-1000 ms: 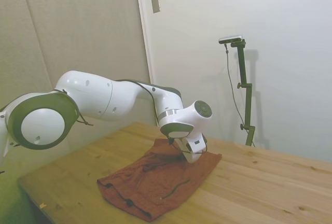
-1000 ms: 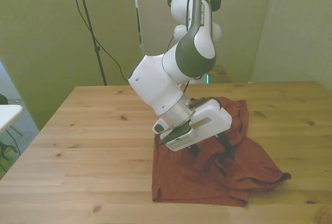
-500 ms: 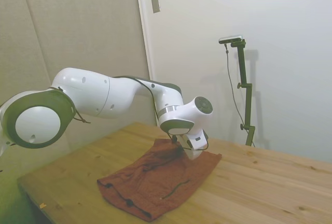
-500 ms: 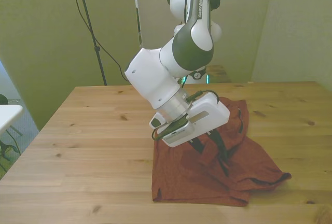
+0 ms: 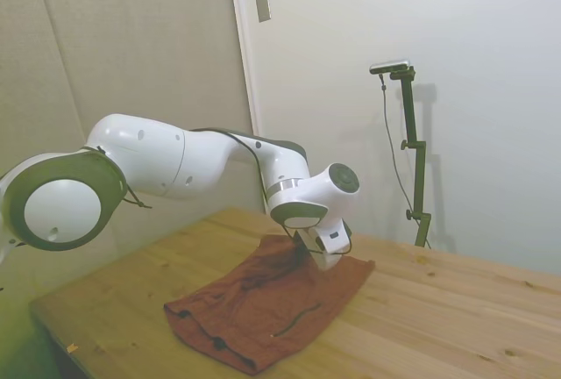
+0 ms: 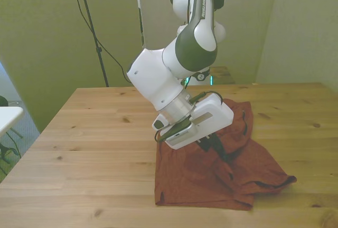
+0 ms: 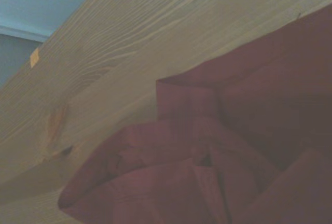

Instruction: Unfold the shorts

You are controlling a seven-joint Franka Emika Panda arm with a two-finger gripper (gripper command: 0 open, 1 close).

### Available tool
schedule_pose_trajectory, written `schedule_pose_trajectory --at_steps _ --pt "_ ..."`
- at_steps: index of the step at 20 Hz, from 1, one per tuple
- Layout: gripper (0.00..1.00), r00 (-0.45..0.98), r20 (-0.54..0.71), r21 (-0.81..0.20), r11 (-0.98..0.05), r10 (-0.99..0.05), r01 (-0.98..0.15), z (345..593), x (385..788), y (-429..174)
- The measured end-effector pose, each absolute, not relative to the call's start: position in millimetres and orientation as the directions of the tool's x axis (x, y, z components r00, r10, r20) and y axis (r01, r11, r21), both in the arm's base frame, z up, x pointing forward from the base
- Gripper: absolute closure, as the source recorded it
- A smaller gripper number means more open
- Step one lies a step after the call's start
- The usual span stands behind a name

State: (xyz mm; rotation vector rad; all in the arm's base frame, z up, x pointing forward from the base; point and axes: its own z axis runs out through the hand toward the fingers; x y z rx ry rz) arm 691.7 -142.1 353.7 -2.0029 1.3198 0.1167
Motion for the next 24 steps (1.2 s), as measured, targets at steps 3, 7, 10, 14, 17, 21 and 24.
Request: schedule_pose_trajectory --at_steps 3,7,10,14,17,21,24 --pt "1.0 0.497 -0.429 -0.534 -0.232 -0.754 -0.813 365 699 -128" --pt "1.0 0.558 -0.394 -0.569 -0.283 -0.731 -0.772 405 733 -65" --pt "1.0 0.595 -0.375 -0.565 -0.334 -0.711 -0.755 412 759 -8" --pt "0.0 0.648 -0.368 -0.544 -0.411 -0.667 -0.732 383 785 64" --pt "0.0 0.707 -0.381 -0.541 -0.477 -0.595 -0.693 371 793 101" --pt "0.0 0.756 -0.38 -0.558 -0.519 -0.533 -0.647 382 798 113" --pt "0.0 0.758 -0.377 -0.566 -0.516 -0.532 -0.643 387 802 100"
